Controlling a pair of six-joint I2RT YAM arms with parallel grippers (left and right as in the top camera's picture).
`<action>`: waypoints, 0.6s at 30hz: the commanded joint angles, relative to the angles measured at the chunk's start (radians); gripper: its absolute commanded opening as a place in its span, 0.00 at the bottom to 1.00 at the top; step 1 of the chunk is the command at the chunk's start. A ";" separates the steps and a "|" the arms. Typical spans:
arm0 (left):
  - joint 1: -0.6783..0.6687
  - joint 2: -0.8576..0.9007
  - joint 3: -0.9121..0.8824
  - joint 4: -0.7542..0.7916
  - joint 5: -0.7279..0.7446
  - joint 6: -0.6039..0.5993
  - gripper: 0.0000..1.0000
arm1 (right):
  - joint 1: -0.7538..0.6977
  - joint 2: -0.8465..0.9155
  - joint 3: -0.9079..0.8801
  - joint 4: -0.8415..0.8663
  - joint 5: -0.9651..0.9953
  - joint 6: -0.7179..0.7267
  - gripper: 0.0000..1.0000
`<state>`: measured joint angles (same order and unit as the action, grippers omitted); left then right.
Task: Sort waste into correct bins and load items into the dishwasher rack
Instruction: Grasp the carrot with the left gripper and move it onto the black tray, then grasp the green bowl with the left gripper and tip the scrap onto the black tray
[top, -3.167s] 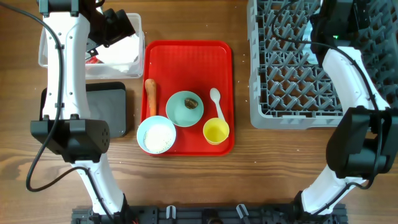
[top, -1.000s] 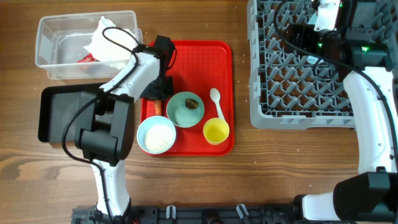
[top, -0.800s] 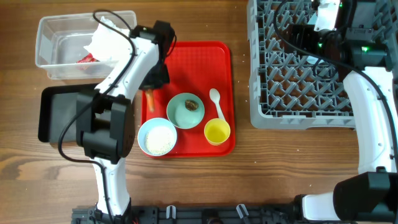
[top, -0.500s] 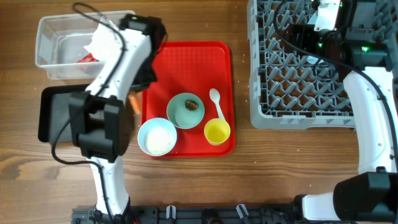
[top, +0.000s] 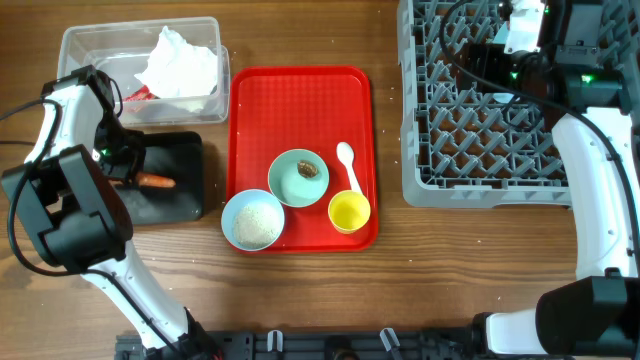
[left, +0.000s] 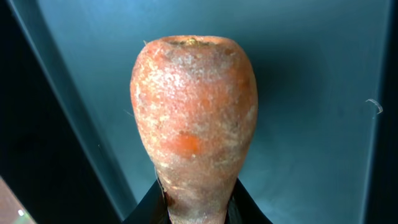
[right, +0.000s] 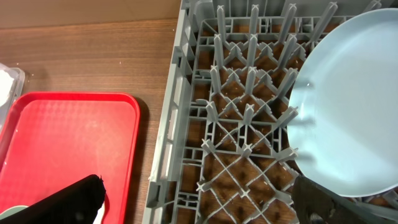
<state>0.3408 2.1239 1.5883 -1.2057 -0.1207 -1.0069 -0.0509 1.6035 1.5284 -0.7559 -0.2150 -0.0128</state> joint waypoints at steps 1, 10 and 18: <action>0.003 -0.019 -0.006 0.010 0.008 0.050 0.49 | 0.001 0.014 0.001 -0.002 0.013 -0.011 1.00; -0.014 -0.255 0.123 -0.064 0.072 0.305 1.00 | 0.001 0.014 0.001 -0.014 0.013 -0.013 1.00; -0.462 -0.418 0.109 -0.064 0.214 0.842 1.00 | 0.001 0.014 0.001 -0.016 0.013 -0.011 1.00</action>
<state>0.0189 1.6608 1.7176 -1.2816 0.0631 -0.3496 -0.0509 1.6035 1.5284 -0.7700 -0.2150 -0.0128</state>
